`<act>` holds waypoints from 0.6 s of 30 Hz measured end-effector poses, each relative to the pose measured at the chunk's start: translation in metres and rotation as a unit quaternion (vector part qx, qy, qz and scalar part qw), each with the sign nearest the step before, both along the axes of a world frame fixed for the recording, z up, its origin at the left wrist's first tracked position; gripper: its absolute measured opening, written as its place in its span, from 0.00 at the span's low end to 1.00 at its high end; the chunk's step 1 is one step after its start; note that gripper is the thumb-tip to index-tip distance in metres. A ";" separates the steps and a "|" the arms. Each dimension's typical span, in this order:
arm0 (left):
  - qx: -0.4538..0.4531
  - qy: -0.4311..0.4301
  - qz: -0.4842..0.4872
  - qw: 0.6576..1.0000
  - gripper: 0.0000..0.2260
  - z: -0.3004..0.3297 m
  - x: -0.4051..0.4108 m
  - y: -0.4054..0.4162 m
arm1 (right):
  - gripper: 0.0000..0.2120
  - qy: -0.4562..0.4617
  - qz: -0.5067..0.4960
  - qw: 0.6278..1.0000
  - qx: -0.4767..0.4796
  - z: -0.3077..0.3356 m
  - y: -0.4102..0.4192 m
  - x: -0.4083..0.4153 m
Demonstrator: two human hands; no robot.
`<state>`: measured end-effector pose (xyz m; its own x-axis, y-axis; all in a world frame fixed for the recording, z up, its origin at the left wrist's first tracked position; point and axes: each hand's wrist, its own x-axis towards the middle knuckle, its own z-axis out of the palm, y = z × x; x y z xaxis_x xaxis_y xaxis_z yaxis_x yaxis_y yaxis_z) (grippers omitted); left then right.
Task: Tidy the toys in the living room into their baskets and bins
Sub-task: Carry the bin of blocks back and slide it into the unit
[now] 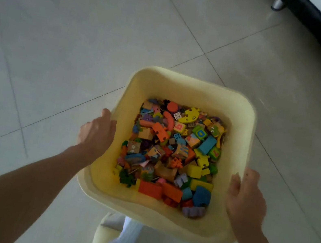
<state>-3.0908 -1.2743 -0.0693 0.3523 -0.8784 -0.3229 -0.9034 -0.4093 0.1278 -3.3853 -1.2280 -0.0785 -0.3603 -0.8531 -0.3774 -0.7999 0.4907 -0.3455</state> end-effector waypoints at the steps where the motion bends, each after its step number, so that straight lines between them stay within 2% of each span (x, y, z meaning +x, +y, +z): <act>1: 0.005 0.010 0.008 1.000 0.07 0.018 -0.002 0.013 | 0.13 0.002 0.003 1.000 0.012 0.021 0.009 -0.004; 5: 0.013 0.061 0.058 0.996 0.08 0.102 0.001 0.051 | 0.13 0.017 0.057 0.998 0.027 0.115 0.014 -0.006; 12: 0.015 0.084 0.159 0.984 0.08 0.270 0.040 0.097 | 0.15 0.012 0.130 0.990 0.057 0.297 -0.014 0.039; 18: -0.046 0.073 0.211 0.974 0.09 0.368 0.072 0.102 | 0.14 0.021 0.196 0.980 0.018 0.370 -0.037 0.076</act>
<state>-3.0192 -1.1725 0.2987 0.6441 -0.6930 -0.3238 -0.6272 -0.7208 0.2951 -3.3092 -1.2647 0.2911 -0.0234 -0.9154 -0.4019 -0.9424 0.1544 -0.2968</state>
